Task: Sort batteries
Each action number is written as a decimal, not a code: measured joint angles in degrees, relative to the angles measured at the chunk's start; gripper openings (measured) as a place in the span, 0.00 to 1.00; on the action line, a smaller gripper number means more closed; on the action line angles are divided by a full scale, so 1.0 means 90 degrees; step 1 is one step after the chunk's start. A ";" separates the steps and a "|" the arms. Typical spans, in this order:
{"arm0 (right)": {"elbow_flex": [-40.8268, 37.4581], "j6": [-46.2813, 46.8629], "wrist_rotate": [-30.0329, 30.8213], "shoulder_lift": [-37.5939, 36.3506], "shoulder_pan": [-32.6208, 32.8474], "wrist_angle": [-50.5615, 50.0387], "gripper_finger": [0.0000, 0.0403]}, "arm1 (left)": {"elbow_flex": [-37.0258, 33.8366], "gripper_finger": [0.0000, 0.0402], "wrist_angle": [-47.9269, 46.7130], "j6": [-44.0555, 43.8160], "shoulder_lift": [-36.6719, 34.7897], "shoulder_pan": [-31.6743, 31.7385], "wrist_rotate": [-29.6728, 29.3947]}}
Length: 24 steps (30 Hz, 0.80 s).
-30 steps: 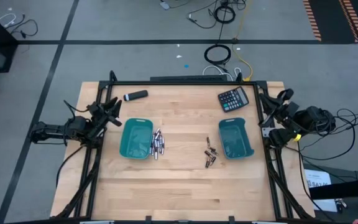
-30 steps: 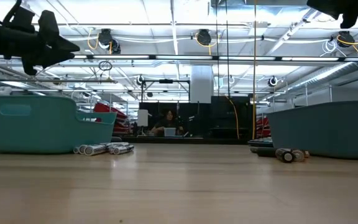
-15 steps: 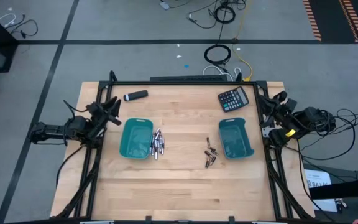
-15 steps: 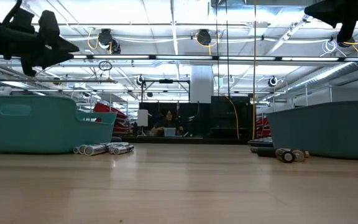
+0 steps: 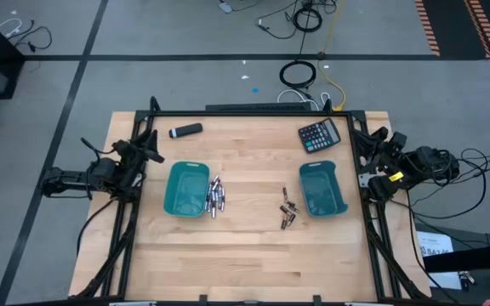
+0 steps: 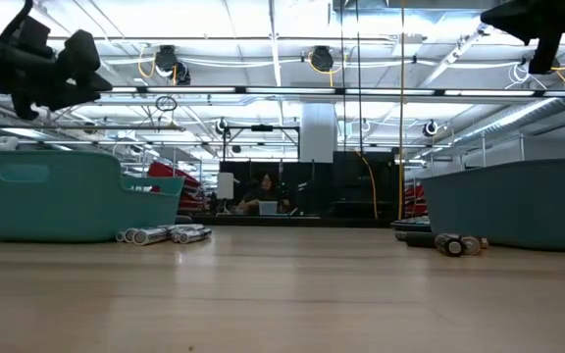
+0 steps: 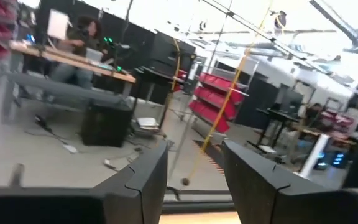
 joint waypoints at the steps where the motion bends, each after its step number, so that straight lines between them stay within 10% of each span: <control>1: 0.0000 -0.0025 0.0003 0.0000 0.0000 -0.0003 0.00 | 0.0000 0.40 -0.0015 0.0147 0.0000 0.0012 -0.0004; 24: 0.0000 0.0332 0.0331 0.0000 0.0000 0.0656 0.00 | 0.0000 0.40 -0.0142 0.0351 0.0002 0.0059 0.0144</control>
